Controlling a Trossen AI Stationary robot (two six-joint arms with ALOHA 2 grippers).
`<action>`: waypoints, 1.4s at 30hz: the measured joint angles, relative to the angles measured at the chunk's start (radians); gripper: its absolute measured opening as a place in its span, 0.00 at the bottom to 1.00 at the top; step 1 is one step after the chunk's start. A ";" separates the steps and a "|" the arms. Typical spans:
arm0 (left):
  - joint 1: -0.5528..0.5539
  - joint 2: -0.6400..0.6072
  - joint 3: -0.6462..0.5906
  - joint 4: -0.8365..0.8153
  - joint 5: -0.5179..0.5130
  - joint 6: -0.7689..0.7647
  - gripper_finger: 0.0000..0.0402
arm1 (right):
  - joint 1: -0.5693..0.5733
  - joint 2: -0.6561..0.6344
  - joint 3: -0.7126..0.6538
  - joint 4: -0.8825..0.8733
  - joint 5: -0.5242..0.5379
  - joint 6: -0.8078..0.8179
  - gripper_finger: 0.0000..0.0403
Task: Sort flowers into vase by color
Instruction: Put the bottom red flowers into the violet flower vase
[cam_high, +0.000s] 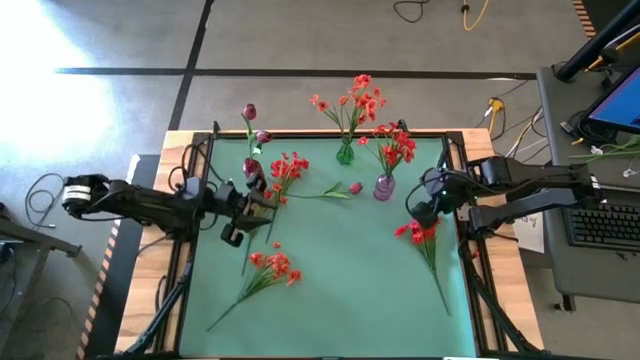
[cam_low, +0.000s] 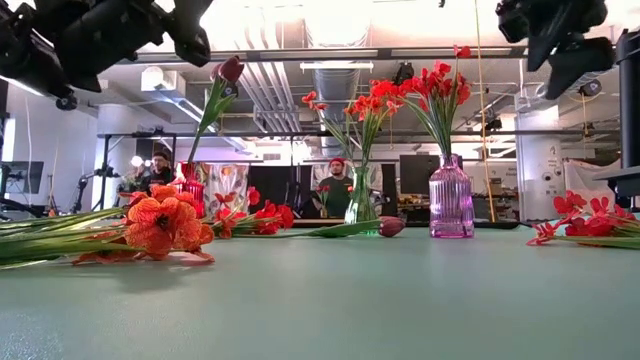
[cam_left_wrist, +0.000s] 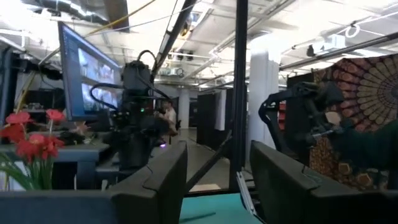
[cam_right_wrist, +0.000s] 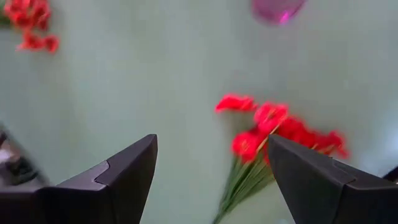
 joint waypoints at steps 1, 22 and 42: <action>-0.009 -0.002 0.000 -0.012 -0.014 0.000 0.39 | 0.010 0.001 -0.007 -0.001 -0.022 0.018 0.73; -0.191 0.006 0.168 -0.725 -0.363 0.075 0.39 | 0.345 0.238 -0.048 0.005 -0.074 0.304 0.70; -0.265 0.148 0.360 -1.105 -0.386 -0.028 0.39 | 0.389 0.332 -0.049 0.006 -0.062 0.313 0.82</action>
